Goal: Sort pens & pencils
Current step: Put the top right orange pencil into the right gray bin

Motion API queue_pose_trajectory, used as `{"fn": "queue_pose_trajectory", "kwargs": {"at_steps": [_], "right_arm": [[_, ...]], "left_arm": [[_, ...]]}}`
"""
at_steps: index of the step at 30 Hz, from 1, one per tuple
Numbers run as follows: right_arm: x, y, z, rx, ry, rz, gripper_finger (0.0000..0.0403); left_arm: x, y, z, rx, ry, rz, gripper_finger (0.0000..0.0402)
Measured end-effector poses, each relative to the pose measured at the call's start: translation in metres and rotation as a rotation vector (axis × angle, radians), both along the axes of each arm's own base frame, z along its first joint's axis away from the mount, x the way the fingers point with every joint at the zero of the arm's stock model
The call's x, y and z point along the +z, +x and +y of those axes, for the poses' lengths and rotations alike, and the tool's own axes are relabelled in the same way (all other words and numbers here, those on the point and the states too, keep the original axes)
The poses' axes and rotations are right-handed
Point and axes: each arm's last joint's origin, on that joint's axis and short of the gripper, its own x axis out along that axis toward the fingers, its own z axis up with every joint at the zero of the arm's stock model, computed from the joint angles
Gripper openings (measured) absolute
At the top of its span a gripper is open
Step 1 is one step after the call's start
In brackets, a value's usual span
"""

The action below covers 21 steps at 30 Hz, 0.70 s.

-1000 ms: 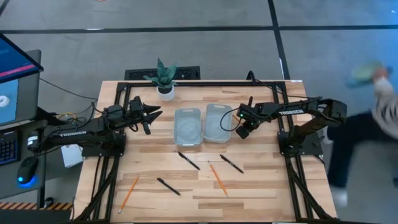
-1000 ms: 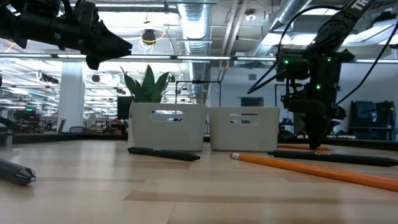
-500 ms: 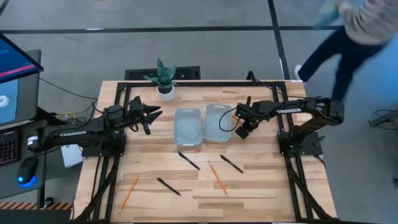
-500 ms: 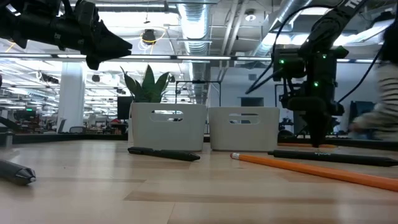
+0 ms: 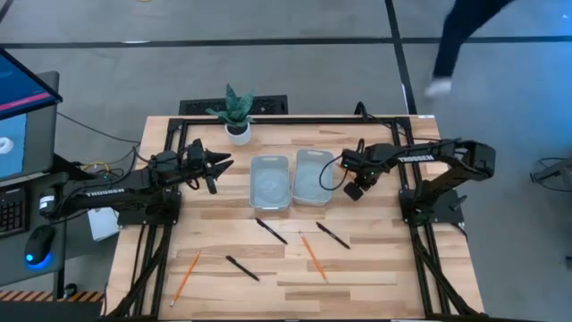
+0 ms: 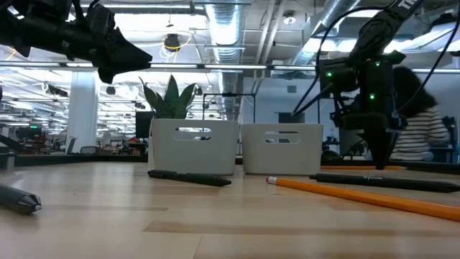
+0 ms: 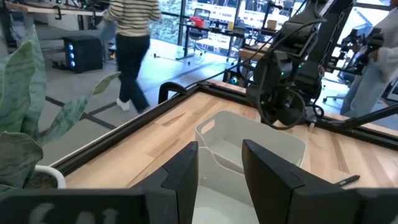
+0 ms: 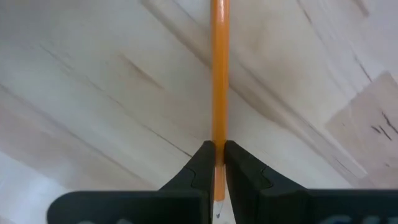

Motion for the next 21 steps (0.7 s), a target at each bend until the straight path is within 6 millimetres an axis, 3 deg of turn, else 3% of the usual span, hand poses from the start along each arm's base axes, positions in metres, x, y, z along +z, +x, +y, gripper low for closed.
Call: {"fn": "queue_pose_trajectory", "kwargs": {"at_steps": [6,21], "right_arm": [[0.014,-0.004,-0.005,-0.032,-0.027,-0.068,0.0051],[0.11,-0.018,-0.016,-0.158,-0.2,-0.485,0.0051]], "left_arm": [[0.0,0.0,0.0,0.001,0.0,0.0,0.0115],[-0.001,0.0,0.0,0.003,0.01,0.005,0.0115]]}}
